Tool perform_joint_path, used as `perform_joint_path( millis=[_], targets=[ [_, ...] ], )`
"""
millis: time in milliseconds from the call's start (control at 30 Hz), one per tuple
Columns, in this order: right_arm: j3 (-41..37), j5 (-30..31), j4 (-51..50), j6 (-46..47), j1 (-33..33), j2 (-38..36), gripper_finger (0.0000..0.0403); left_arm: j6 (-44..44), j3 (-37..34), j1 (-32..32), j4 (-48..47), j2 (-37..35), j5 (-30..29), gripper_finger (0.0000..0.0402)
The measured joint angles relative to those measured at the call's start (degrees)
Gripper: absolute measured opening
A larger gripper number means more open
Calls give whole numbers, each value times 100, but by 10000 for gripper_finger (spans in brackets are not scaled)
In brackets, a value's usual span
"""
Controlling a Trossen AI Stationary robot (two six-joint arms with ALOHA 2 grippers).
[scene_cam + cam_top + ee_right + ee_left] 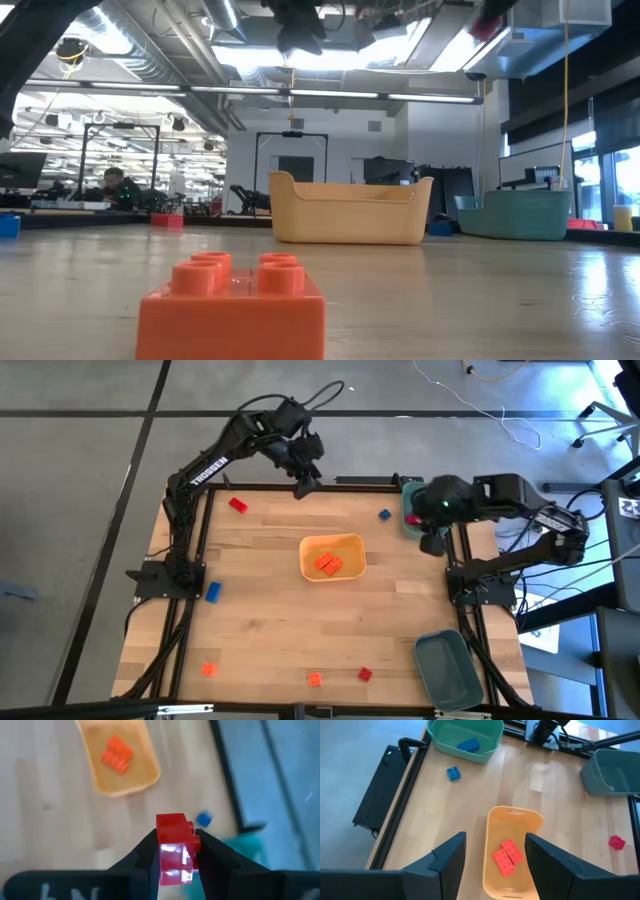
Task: Sort & place blocks by color
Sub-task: Put the red game piece into the gray bin
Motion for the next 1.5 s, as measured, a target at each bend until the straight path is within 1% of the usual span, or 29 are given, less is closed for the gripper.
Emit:
perform_joint_path(
  millis=[100,167,267,300,467,533,667,733,800,900,1000,1133,1233,1367,1500],
  targets=[
    [-6,-82,-610,854,273,-82,98,-7,0,-72,0,0,-2,194],
    [-75,-245,-779,1303,475,-131,98,-7,-1,-105,2,1,-4,194],
    [-256,-974,-726,1867,782,-239,98,86,0,-151,0,2,-9,194],
    [-308,-1115,-729,2075,884,-249,98,131,0,-169,0,2,-8,194],
    [-995,-1189,-728,3221,1381,-277,98,418,0,-240,-22,4,28,194],
    [-1368,-1443,-749,3839,1605,-283,97,525,0,-245,-101,4,42,194],
    [-2119,-2097,-438,4936,2208,-281,97,790,-2,-239,-455,4,46,194],
    [-2433,-2310,-104,5494,2569,-281,97,941,-2,-239,-615,7,47,194],
    [-2735,-2525,438,6057,2959,-283,97,1056,-2,-239,-709,7,58,194],
    [-3111,-2563,1371,6814,3559,-281,97,1177,-2,-239,-771,8,61,194],
    [-3408,-2572,1978,7651,4110,-254,97,1180,-2,-235,-769,9,71,194],
    [-3644,-2638,2123,8750,4848,-176,97,1184,-2,-235,-767,9,79,194],
    [-3794,-2674,2163,9399,5267,-136,97,1184,-2,-239,-767,9,81,194],
    [-4093,-2623,2192,10102,5596,-52,97,1184,-2,-239,-767,9,79,194],
    [-4505,-2623,2556,10398,5767,-12,98,1182,-2,-239,-765,9,79,194]
  ],
)
